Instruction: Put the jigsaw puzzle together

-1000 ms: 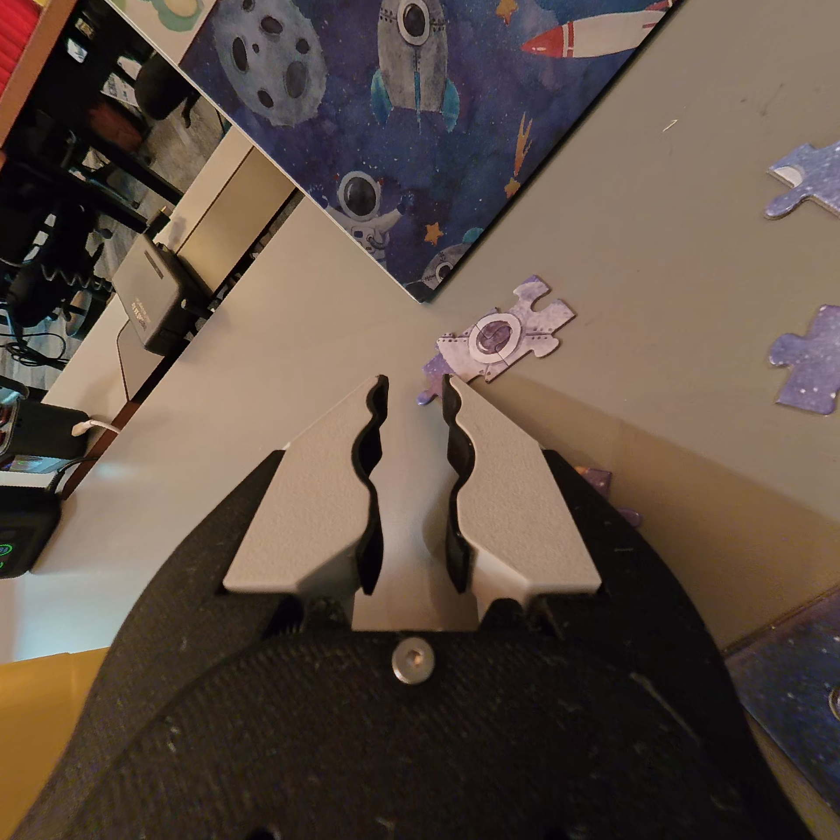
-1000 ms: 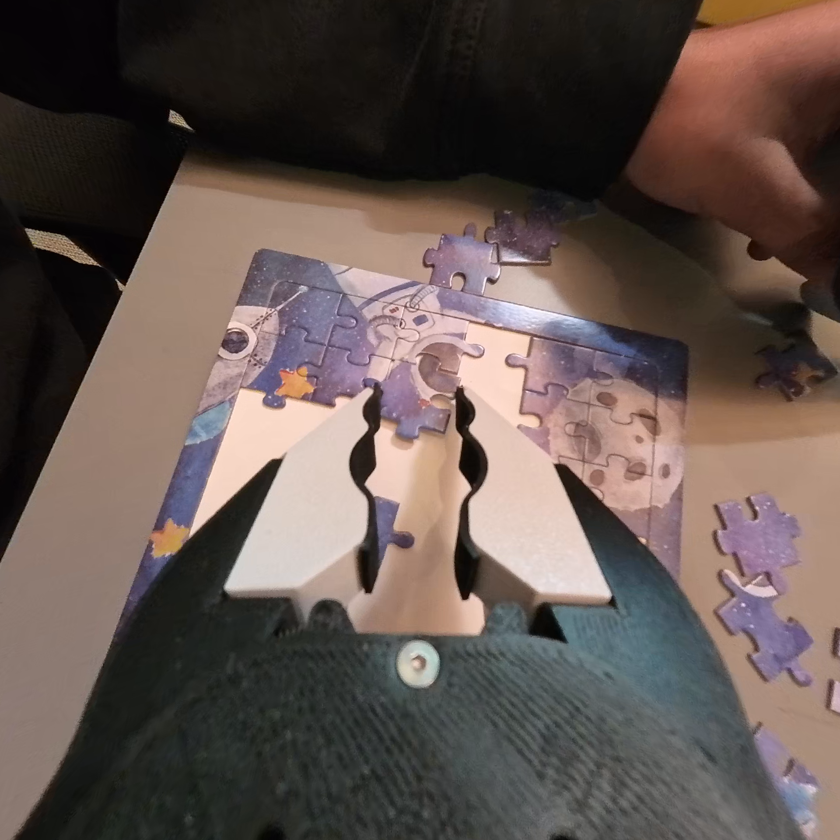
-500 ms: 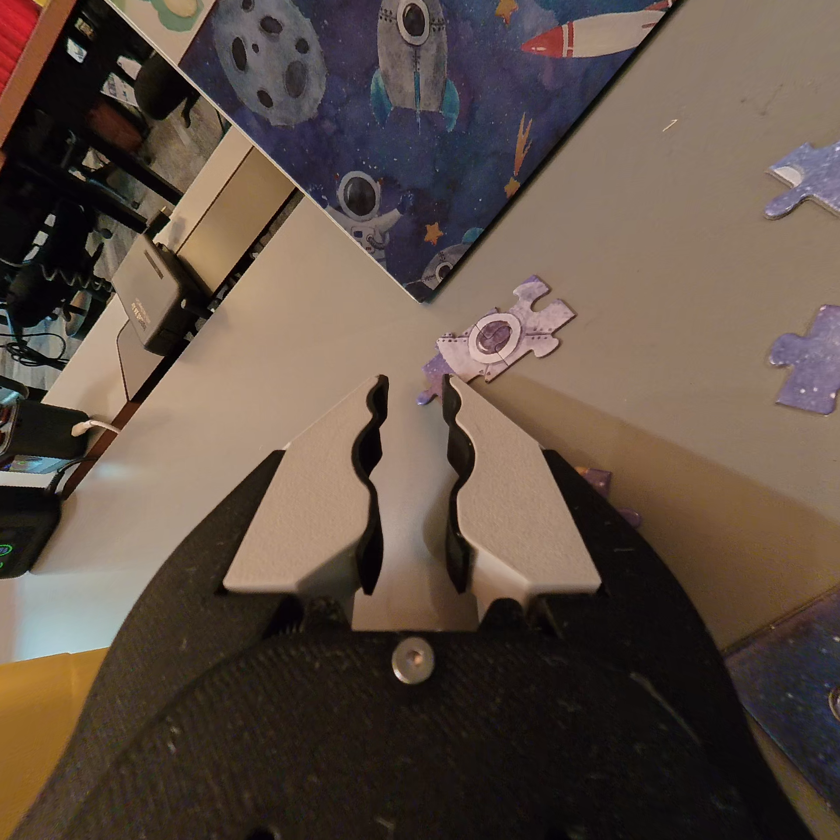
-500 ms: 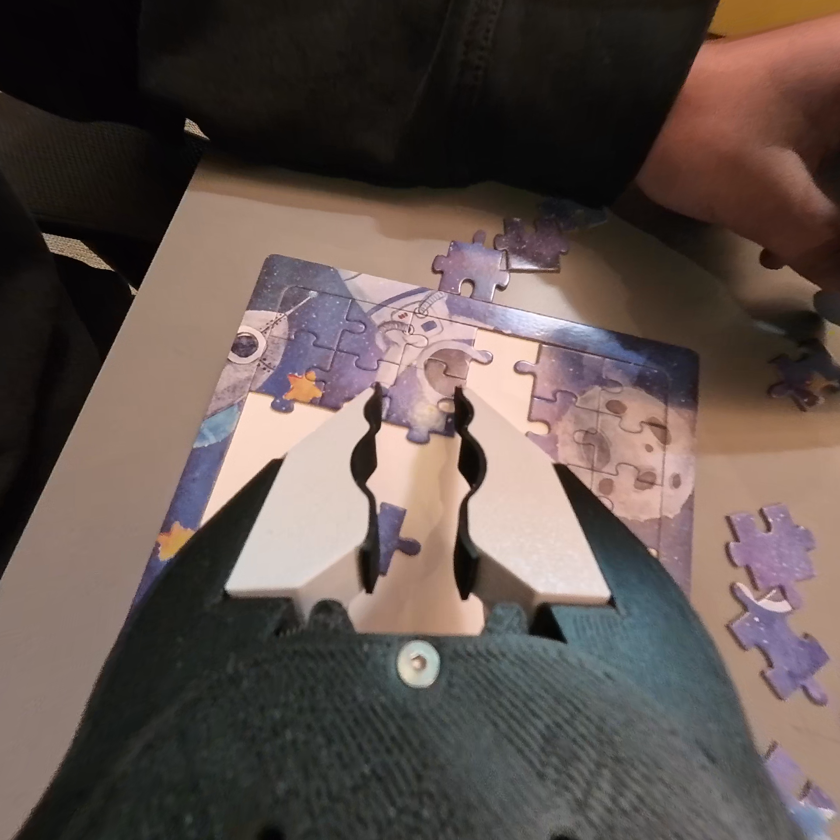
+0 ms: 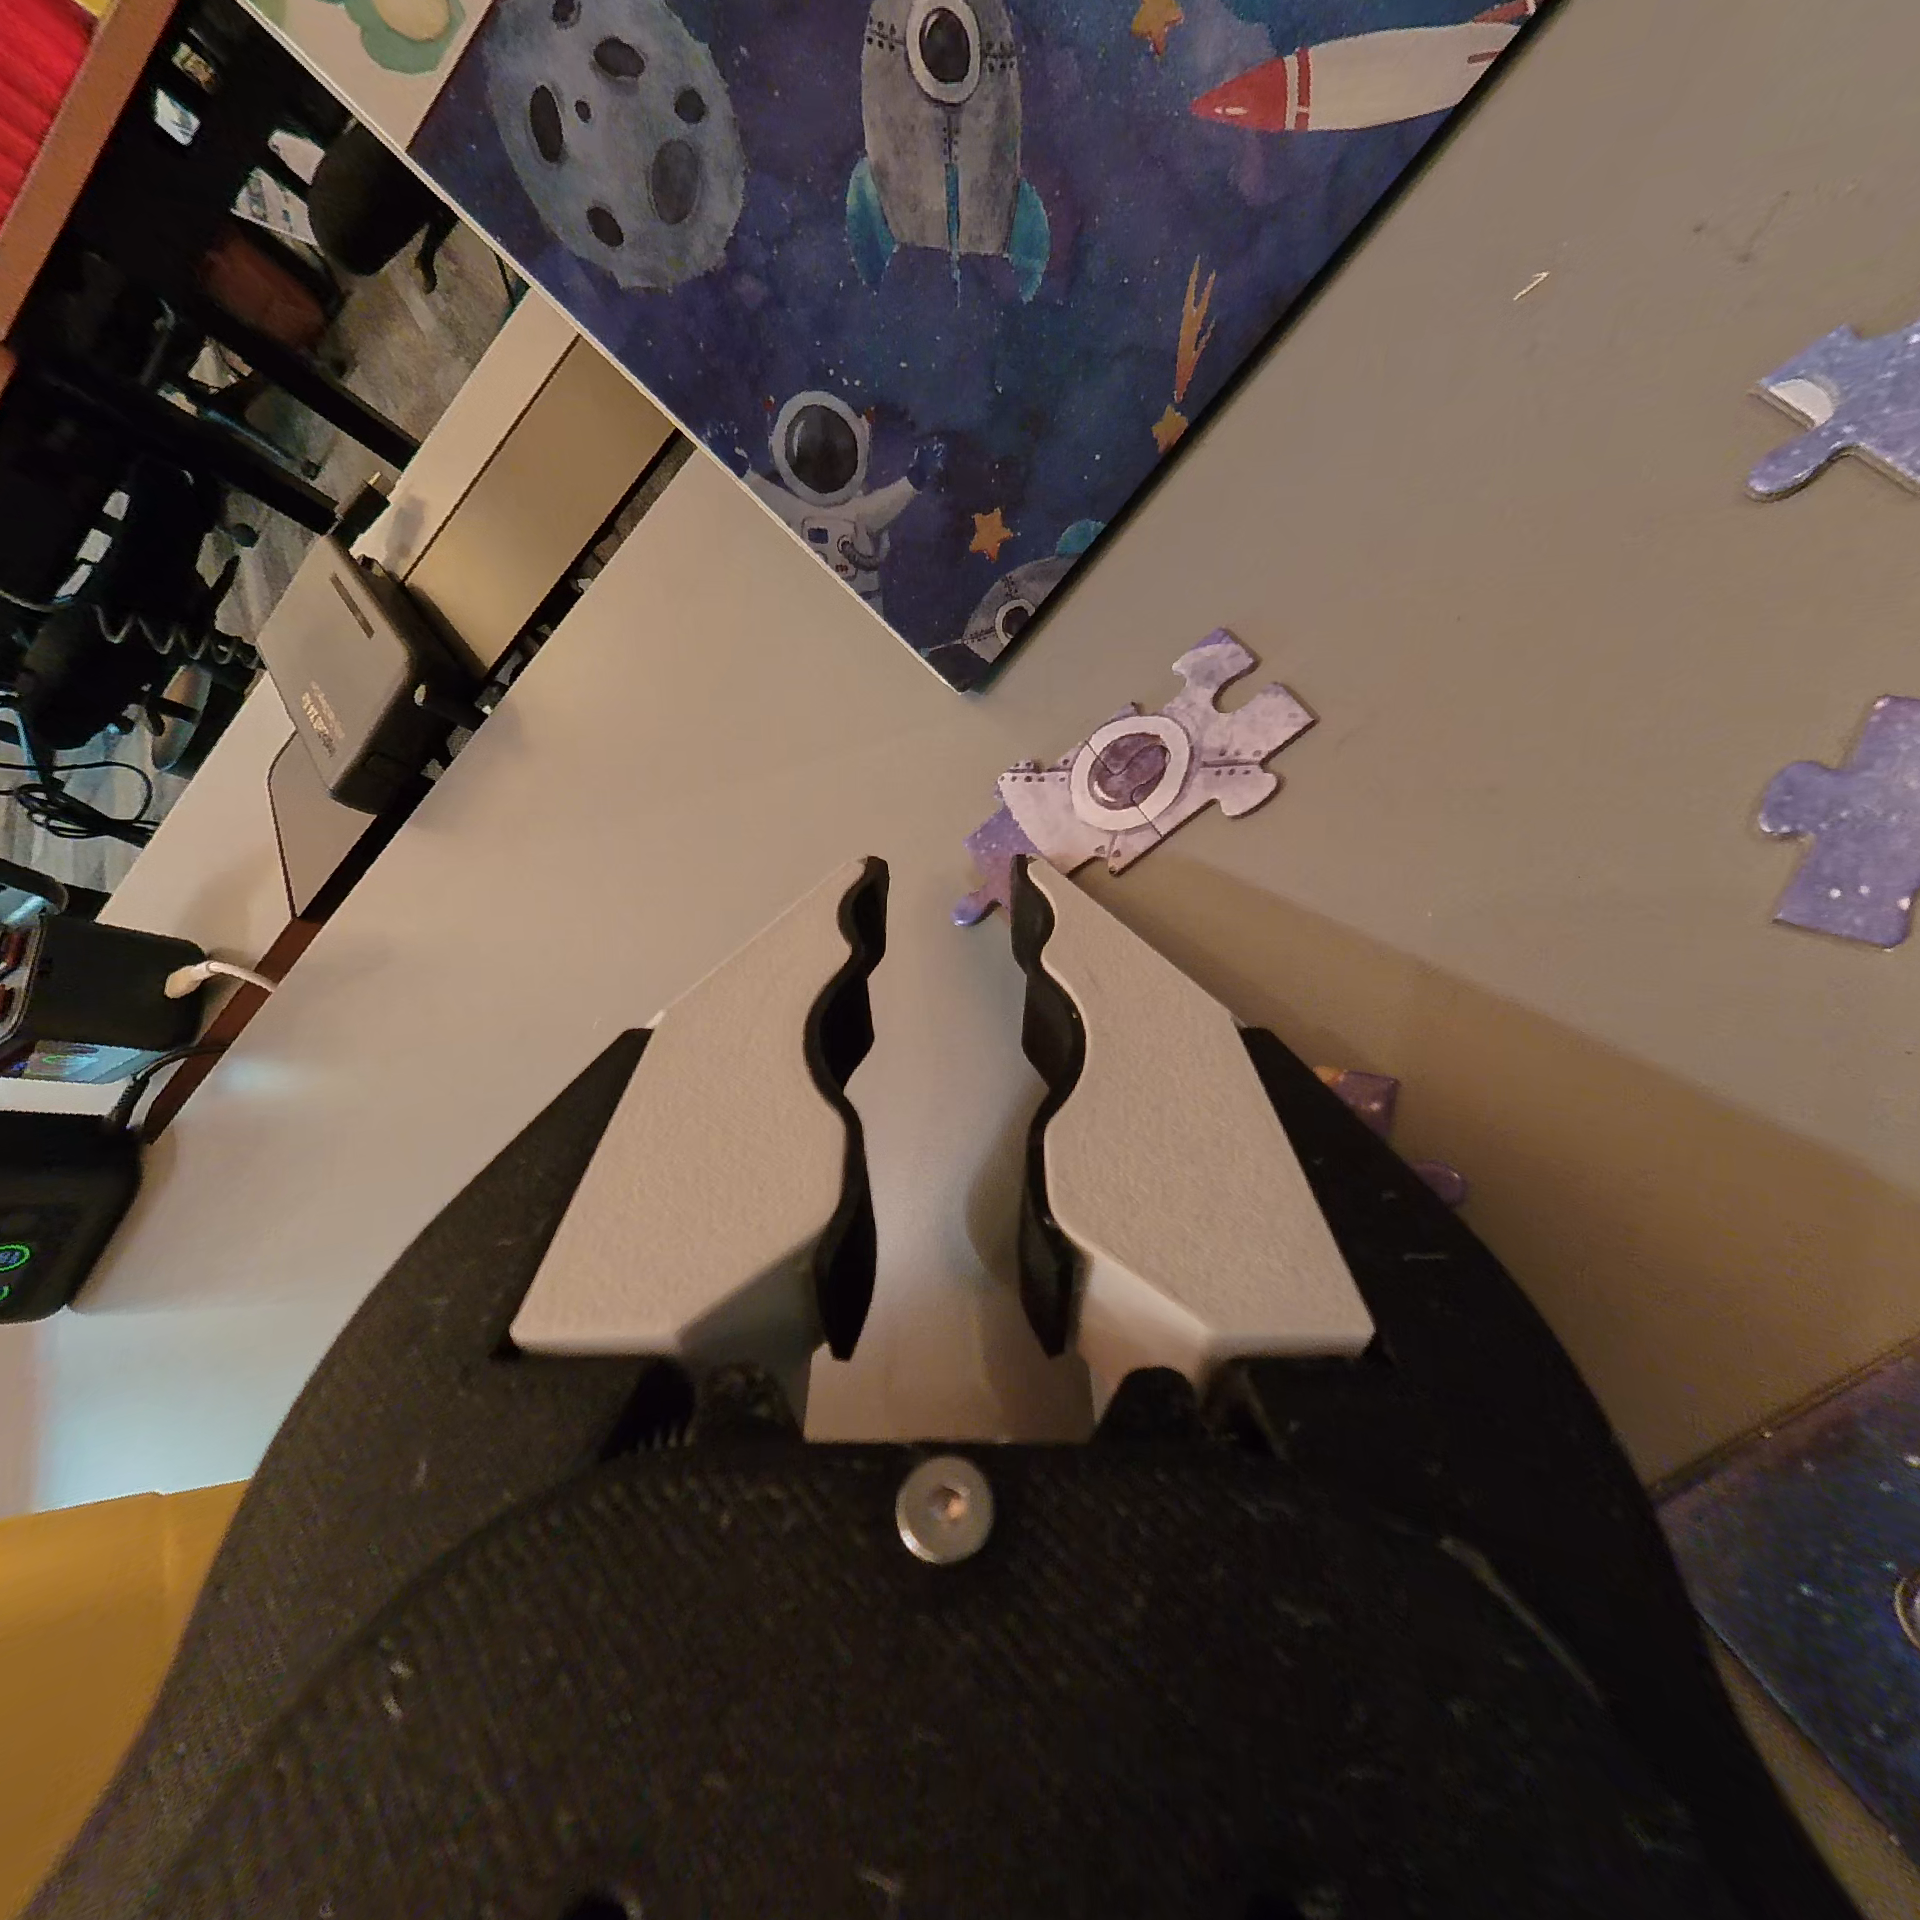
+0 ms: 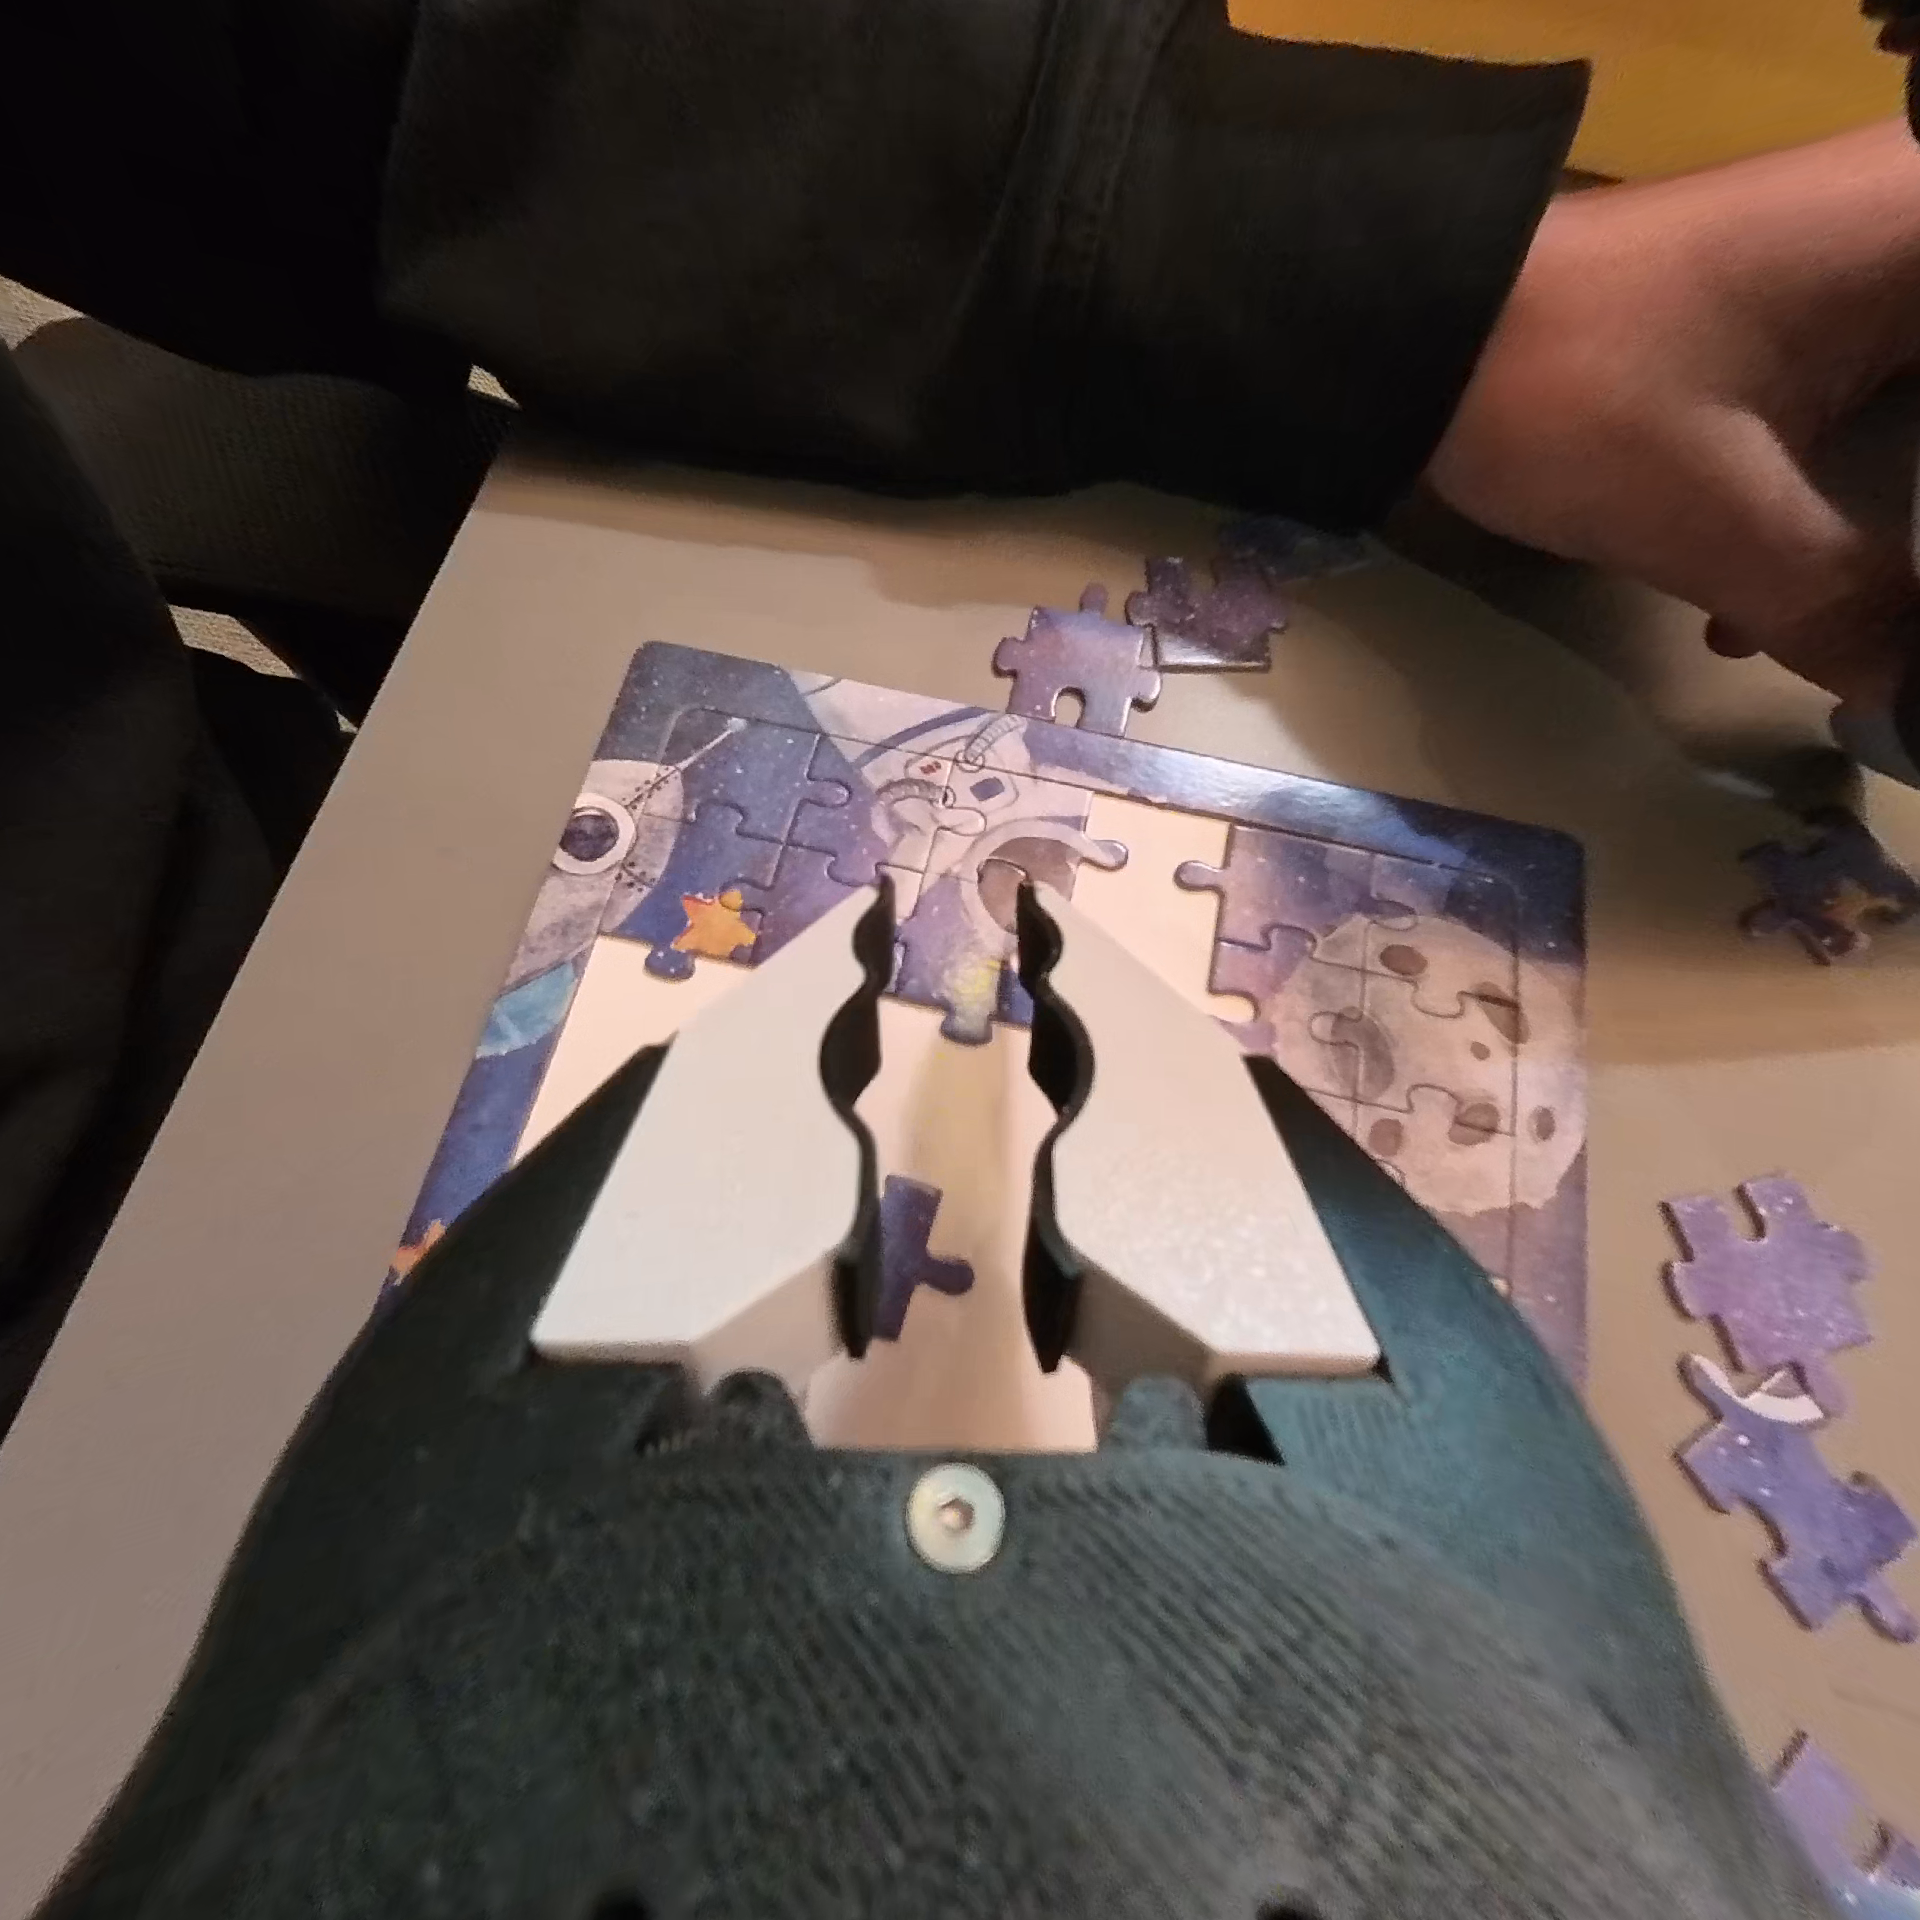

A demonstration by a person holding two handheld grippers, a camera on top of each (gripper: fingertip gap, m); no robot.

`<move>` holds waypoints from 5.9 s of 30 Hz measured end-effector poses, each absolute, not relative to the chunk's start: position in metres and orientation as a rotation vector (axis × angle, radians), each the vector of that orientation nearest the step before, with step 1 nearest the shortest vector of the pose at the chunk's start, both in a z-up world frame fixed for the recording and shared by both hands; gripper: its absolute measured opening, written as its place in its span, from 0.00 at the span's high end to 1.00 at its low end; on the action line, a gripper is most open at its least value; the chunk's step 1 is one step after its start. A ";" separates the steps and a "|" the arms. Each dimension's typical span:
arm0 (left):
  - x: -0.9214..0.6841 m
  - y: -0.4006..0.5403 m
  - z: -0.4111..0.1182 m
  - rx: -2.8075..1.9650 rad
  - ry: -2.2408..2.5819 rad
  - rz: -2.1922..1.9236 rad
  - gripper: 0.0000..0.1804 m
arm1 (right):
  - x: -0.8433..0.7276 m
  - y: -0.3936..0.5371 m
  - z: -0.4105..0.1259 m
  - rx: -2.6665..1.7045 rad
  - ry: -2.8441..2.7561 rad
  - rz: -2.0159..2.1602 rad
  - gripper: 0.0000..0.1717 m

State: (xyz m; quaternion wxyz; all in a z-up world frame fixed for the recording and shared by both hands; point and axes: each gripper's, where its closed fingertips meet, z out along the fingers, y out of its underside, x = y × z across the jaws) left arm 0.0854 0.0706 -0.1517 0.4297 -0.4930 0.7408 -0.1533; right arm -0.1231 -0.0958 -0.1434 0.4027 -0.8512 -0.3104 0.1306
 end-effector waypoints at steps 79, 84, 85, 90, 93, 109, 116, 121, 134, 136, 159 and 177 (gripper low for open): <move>0.081 0.093 -0.112 -1.396 1.599 -0.734 0.96 | 0.190 -0.244 -0.050 -1.676 0.395 -0.204 0.97; 0.081 0.093 -0.113 -1.398 1.598 -0.736 0.96 | 0.188 -0.242 -0.050 -1.676 0.389 -0.199 0.97; 0.081 0.094 -0.113 -1.399 1.599 -0.736 0.96 | 0.188 -0.242 -0.050 -1.676 0.388 -0.199 0.97; 0.082 0.093 -0.113 -1.397 1.601 -0.735 0.96 | 0.186 -0.241 -0.051 -1.678 0.385 -0.196 0.97; 0.082 0.093 -0.113 -1.398 1.603 -0.736 0.96 | 0.186 -0.241 -0.050 -1.675 0.385 -0.197 0.97; 0.083 0.089 -0.120 -1.382 1.646 -0.695 0.94 | 0.112 -0.179 -0.072 -1.886 0.142 -0.097 0.86; 0.052 0.039 -0.137 -1.424 2.109 -0.766 1.00 | -0.011 -0.120 -0.122 -2.165 -0.269 0.085 0.83; 0.009 0.012 -0.136 -1.330 2.405 -0.758 1.00 | -0.045 -0.111 -0.140 -2.215 -0.384 0.147 0.85; -0.024 -0.010 -0.157 -1.383 2.641 -0.912 1.00 | -0.054 -0.105 -0.155 -2.262 -0.454 0.143 0.88; -0.023 -0.011 -0.157 -1.387 2.640 -0.922 1.00 | -0.055 -0.104 -0.155 -2.259 -0.462 0.134 0.89; -0.018 -0.011 -0.157 -1.409 2.620 -1.016 0.98 | -0.048 -0.103 -0.154 -2.250 -0.449 0.065 0.90; 0.043 0.065 -0.108 -1.401 1.937 -0.920 1.00 | 0.058 -0.139 -0.075 -1.861 0.051 -0.011 0.90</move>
